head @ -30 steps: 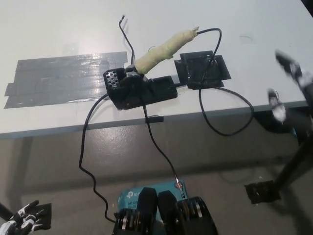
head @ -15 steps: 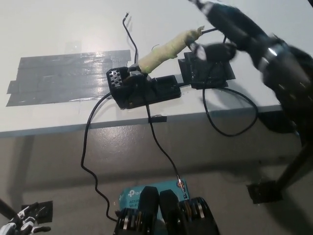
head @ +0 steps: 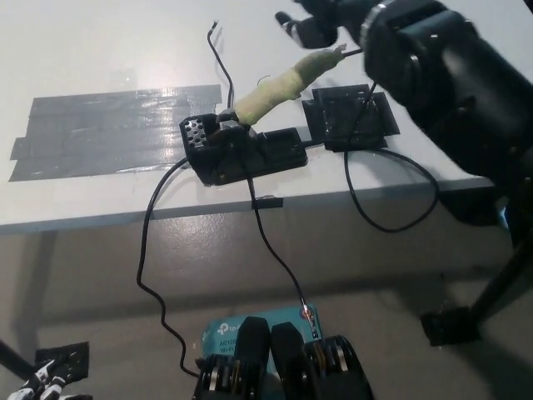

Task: The robot uses its right hand to grab the soldering gun kept on the middle of the table and pulls it out of its base and keep it on the right side of the base

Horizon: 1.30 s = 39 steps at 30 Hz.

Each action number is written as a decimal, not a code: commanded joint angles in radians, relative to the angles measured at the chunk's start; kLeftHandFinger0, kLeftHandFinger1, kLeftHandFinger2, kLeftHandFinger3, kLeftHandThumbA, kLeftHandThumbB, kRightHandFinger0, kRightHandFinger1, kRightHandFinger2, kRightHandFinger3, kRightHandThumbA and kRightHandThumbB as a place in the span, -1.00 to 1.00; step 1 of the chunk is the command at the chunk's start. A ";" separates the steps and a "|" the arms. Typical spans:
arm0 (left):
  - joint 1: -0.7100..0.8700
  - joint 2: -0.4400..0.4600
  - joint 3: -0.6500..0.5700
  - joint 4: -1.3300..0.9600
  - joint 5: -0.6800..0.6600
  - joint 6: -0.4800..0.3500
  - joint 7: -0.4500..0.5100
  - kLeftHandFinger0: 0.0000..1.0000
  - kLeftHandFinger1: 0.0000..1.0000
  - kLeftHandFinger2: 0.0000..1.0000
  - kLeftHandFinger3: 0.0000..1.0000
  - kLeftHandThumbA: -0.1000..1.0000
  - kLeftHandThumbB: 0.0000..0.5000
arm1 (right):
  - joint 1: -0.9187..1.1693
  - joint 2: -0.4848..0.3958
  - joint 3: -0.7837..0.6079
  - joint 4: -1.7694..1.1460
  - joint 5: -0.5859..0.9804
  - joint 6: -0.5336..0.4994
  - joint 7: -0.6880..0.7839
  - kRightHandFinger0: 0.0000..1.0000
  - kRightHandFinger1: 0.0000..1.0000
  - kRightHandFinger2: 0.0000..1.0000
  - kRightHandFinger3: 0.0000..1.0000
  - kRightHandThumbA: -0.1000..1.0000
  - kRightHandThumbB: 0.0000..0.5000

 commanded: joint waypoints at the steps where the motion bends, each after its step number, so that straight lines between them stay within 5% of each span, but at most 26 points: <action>1: -0.001 0.016 0.008 -0.023 -0.035 -0.012 -0.035 0.05 0.19 0.47 0.73 0.37 0.20 | -0.038 0.035 0.008 0.001 -0.063 -0.062 0.021 1.00 1.00 1.00 1.00 -0.04 0.42; 4: 0.007 0.031 -0.013 -0.038 -0.020 -0.013 -0.046 0.36 0.45 0.68 0.87 0.77 0.41 | 0.005 0.053 0.012 -0.016 -0.055 -0.063 0.052 1.00 1.00 1.00 1.00 -0.02 0.43; 6: 0.007 0.036 -0.014 -0.041 -0.028 0.002 -0.052 0.43 0.53 0.76 0.90 0.86 0.50 | 0.017 0.058 0.008 -0.014 -0.055 -0.060 0.071 1.00 1.00 1.00 1.00 0.03 0.45; 13: 0.001 0.019 -0.005 -0.042 -0.044 0.023 -0.042 0.51 0.49 0.70 0.76 0.95 0.71 | 0.017 0.051 -0.018 0.024 -0.067 -0.020 0.134 1.00 1.00 1.00 1.00 0.05 0.27; 20: -0.001 0.017 -0.009 -0.029 -0.044 -0.013 -0.059 0.42 0.50 0.76 0.83 1.00 0.67 | 0.004 0.034 -0.003 0.072 -0.096 0.085 0.283 1.00 1.00 1.00 1.00 0.11 0.51; 26: -0.003 0.010 -0.017 -0.039 -0.050 0.001 -0.060 0.44 0.55 0.80 0.92 0.97 0.64 | -0.001 0.025 0.053 0.120 -0.177 0.100 0.319 1.00 1.00 1.00 1.00 0.08 0.99; 34: -0.008 0.006 -0.035 -0.033 -0.035 -0.005 -0.066 0.39 0.55 0.76 0.91 0.94 0.66 | 0.040 0.055 0.080 0.155 -0.215 0.096 0.338 1.00 1.00 1.00 1.00 0.13 1.00; 39: -0.010 0.008 -0.045 -0.044 -0.028 0.004 -0.059 0.38 0.55 0.74 0.89 0.94 0.67 | 0.064 0.064 0.069 0.168 -0.237 0.076 0.262 1.00 1.00 1.00 1.00 -0.08 1.00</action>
